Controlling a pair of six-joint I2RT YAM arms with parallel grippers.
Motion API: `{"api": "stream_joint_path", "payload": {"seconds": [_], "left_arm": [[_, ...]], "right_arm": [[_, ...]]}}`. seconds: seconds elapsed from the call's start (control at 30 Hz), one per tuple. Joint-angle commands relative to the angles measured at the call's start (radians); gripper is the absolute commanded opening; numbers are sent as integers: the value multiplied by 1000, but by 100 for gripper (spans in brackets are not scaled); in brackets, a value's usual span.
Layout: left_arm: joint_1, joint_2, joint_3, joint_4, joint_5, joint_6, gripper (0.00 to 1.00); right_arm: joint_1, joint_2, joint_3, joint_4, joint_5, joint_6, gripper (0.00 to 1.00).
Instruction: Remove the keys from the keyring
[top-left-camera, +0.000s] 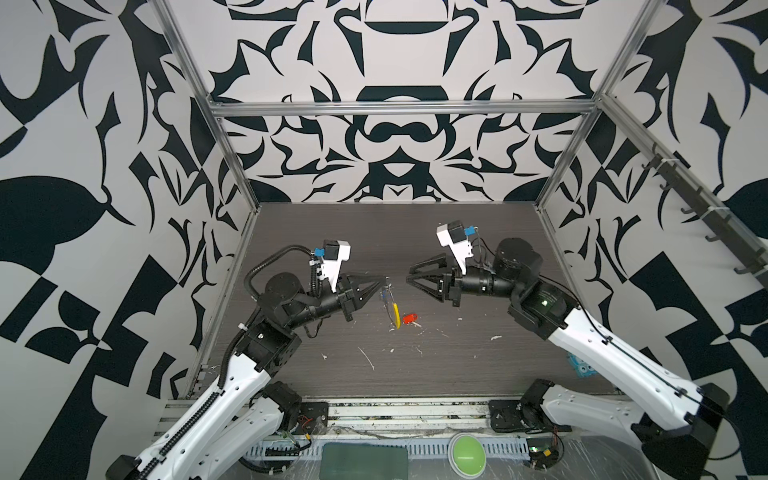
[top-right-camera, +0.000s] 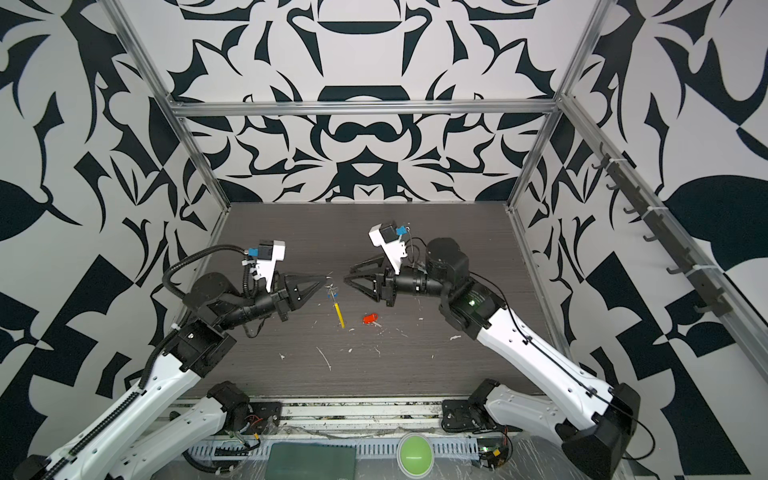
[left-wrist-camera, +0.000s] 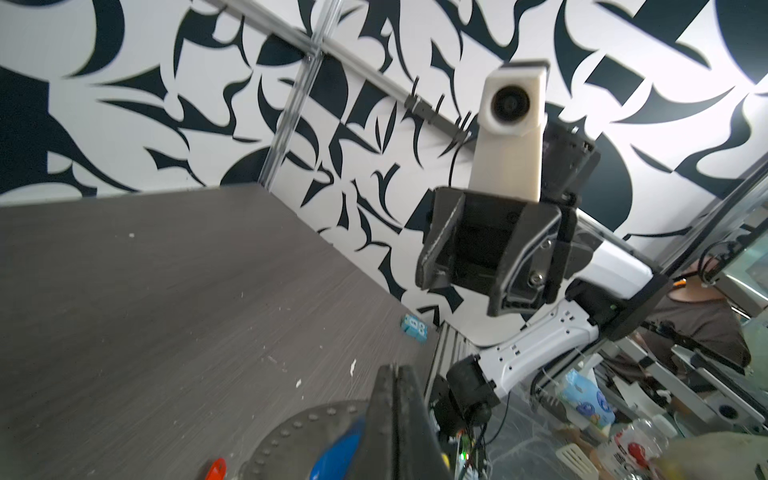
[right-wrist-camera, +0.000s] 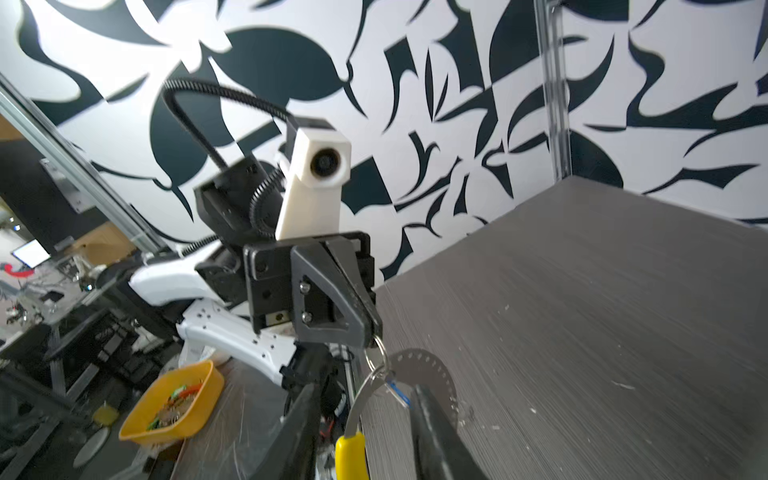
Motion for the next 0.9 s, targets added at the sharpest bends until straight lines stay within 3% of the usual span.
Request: {"api": "stream_joint_path", "payload": {"seconds": [0.0,0.2,0.57,0.87], "left_arm": [[-1,-28,-28,201,-66,-50,0],[0,-32,-57,349,-77,-90,0],[0,-17,-65,395,-82,-106,0],[-1,-10,-69,400,-85,-110,0]], "right_arm": [[46,-21,-44,263,150,87,40],[92,42,-80,456,197,205,41],[115,144,-87,641,140,329,42],[124,161,-80,659,107,337,32]]}}
